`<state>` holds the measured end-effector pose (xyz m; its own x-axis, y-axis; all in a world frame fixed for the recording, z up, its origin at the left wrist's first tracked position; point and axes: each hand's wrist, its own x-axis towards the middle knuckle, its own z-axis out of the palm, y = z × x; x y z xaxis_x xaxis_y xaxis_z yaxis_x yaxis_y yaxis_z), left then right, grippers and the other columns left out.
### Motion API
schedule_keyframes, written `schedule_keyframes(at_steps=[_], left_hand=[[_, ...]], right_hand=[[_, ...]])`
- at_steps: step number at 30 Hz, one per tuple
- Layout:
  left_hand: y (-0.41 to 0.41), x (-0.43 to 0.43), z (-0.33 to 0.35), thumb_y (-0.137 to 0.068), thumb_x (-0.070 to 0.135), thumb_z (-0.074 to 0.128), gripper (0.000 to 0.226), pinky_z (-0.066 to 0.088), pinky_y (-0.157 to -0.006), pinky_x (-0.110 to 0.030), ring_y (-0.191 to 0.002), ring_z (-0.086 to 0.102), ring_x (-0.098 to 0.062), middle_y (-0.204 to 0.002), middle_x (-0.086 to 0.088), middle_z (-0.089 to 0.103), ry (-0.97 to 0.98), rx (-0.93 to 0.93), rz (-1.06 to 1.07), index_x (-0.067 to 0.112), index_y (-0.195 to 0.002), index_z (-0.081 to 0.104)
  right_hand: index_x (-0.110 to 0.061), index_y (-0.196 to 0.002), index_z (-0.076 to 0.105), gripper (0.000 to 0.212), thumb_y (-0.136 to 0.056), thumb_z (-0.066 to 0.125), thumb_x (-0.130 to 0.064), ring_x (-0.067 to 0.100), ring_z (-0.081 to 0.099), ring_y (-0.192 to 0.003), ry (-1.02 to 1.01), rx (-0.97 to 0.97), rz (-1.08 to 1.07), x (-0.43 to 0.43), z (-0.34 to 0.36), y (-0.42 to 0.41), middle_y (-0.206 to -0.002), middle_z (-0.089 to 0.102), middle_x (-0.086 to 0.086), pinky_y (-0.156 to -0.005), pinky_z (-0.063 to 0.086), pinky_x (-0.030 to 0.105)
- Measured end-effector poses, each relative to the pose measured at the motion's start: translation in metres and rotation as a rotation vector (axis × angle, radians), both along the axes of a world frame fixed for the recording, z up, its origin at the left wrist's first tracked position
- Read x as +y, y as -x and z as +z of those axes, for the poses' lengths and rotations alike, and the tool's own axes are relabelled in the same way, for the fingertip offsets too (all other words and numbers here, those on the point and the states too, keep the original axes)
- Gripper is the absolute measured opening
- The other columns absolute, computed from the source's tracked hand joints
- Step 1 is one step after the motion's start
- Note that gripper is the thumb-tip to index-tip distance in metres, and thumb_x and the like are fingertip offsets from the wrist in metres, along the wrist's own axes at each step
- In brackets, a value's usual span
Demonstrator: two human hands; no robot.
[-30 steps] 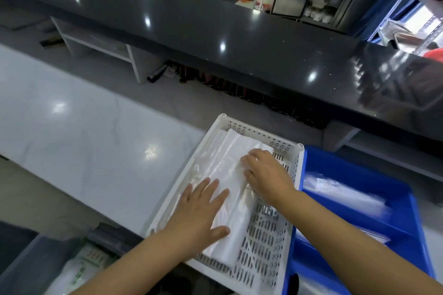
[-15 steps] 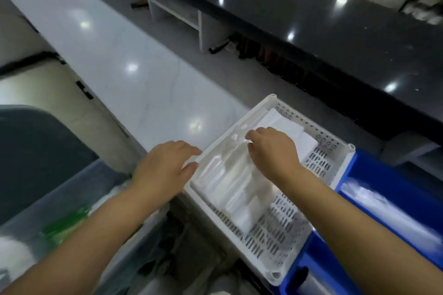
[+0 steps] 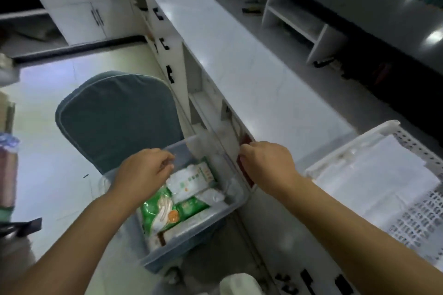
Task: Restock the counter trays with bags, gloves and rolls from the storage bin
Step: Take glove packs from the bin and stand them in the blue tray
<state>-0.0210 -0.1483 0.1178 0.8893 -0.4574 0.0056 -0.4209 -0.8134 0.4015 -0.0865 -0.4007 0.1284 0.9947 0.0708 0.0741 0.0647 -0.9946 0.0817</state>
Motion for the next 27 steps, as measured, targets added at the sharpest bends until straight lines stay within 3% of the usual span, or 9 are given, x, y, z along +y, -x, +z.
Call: schedule_keyframes(at_steps=[4, 8, 13, 15, 17, 20, 22, 25, 27], left_hand=[[-0.017, 0.075, -0.036, -0.084, 0.024, 0.062, 0.020, 0.044, -0.068, -0.028, -0.092, 0.063, -0.022, -0.101, 0.000, 0.071, -0.055, 0.066, 0.065, 0.021, -0.102, 0.070], [-0.030, 0.123, -0.067, -0.086, 0.028, 0.059, 0.022, 0.043, -0.067, -0.028, -0.095, 0.063, -0.020, -0.105, 0.005, 0.071, -0.103, 0.128, 0.083, 0.026, -0.106, 0.069], [-0.042, 0.146, -0.106, -0.086, 0.026, 0.057, 0.023, 0.046, -0.066, -0.029, -0.093, 0.063, -0.020, -0.105, 0.002, 0.070, -0.122, 0.229, 0.099, 0.027, -0.107, 0.067], [-0.046, 0.148, -0.124, -0.086, 0.025, 0.055, 0.025, 0.047, -0.068, -0.029, -0.094, 0.062, -0.020, -0.105, 0.003, 0.069, -0.139, 0.262, 0.102, 0.027, -0.109, 0.066], [-0.051, 0.146, -0.143, -0.086, 0.025, 0.055, 0.023, 0.049, -0.068, -0.030, -0.093, 0.061, -0.020, -0.103, 0.002, 0.068, -0.164, 0.294, 0.095, 0.027, -0.107, 0.066], [-0.059, 0.141, -0.172, -0.086, 0.025, 0.054, 0.019, 0.050, -0.066, -0.032, -0.088, 0.062, -0.021, -0.097, 0.001, 0.068, -0.212, 0.333, 0.079, 0.025, -0.100, 0.067], [-0.065, 0.135, -0.188, -0.085, 0.025, 0.057, 0.014, 0.047, -0.060, -0.029, -0.080, 0.063, -0.022, -0.090, 0.000, 0.069, -0.248, 0.326, 0.059, 0.024, -0.094, 0.068], [-0.076, 0.124, -0.212, -0.078, 0.020, 0.067, 0.008, 0.043, -0.054, -0.027, -0.070, 0.064, -0.024, -0.081, -0.003, 0.071, -0.274, 0.332, 0.061, 0.022, -0.085, 0.070], [-0.082, 0.116, -0.226, -0.079, 0.021, 0.066, 0.013, 0.047, -0.058, -0.029, -0.076, 0.065, -0.025, -0.088, -0.003, 0.071, -0.284, 0.359, 0.073, 0.022, -0.090, 0.070]], right_hand=[[-0.015, -0.051, 0.053, 0.032, -0.046, 0.084, -0.014, 0.023, 0.046, -0.032, -0.019, 0.109, 0.029, 0.061, -0.036, -0.017, -0.044, 0.053, 0.001, -0.036, 0.016, 0.019], [-0.016, -0.047, 0.052, 0.032, -0.043, 0.084, -0.011, 0.022, 0.043, -0.027, -0.088, 0.202, -0.006, 0.097, -0.089, -0.025, -0.037, 0.049, 0.001, -0.034, 0.019, 0.016], [-0.014, -0.044, 0.052, 0.035, -0.042, 0.087, -0.006, 0.020, 0.036, -0.022, -0.175, 0.326, -0.098, 0.111, -0.150, -0.033, -0.033, 0.049, 0.004, -0.035, 0.009, 0.014], [-0.008, -0.052, 0.058, 0.024, -0.060, 0.080, -0.002, 0.024, 0.046, -0.031, -0.261, 0.374, -0.124, 0.111, -0.174, -0.041, -0.043, 0.058, 0.010, -0.036, 0.015, 0.020], [-0.005, -0.074, 0.066, 0.009, -0.082, 0.062, -0.008, 0.031, 0.063, -0.060, -0.388, 0.434, -0.251, 0.108, -0.208, -0.054, -0.069, 0.069, 0.015, -0.048, 0.031, 0.026], [-0.006, -0.097, 0.068, 0.019, -0.089, 0.053, -0.013, 0.032, 0.064, -0.088, -0.619, 0.603, -0.508, 0.103, -0.258, -0.081, -0.096, 0.070, 0.016, -0.065, 0.040, 0.026], [-0.002, -0.098, 0.068, 0.018, -0.088, 0.054, -0.008, 0.033, 0.063, -0.094, -0.774, 0.669, -0.716, 0.102, -0.293, -0.102, -0.101, 0.068, 0.019, -0.074, 0.045, 0.028], [0.000, -0.085, 0.063, 0.010, -0.087, 0.053, -0.002, 0.029, 0.058, -0.087, -1.009, 0.748, -0.983, 0.101, -0.338, -0.127, -0.093, 0.061, 0.021, -0.080, 0.049, 0.039], [0.002, -0.104, 0.060, 0.019, -0.089, 0.052, -0.006, 0.026, 0.055, -0.089, -1.154, 0.776, -1.115, 0.100, -0.363, -0.140, -0.105, 0.060, 0.023, -0.087, 0.051, 0.041]])
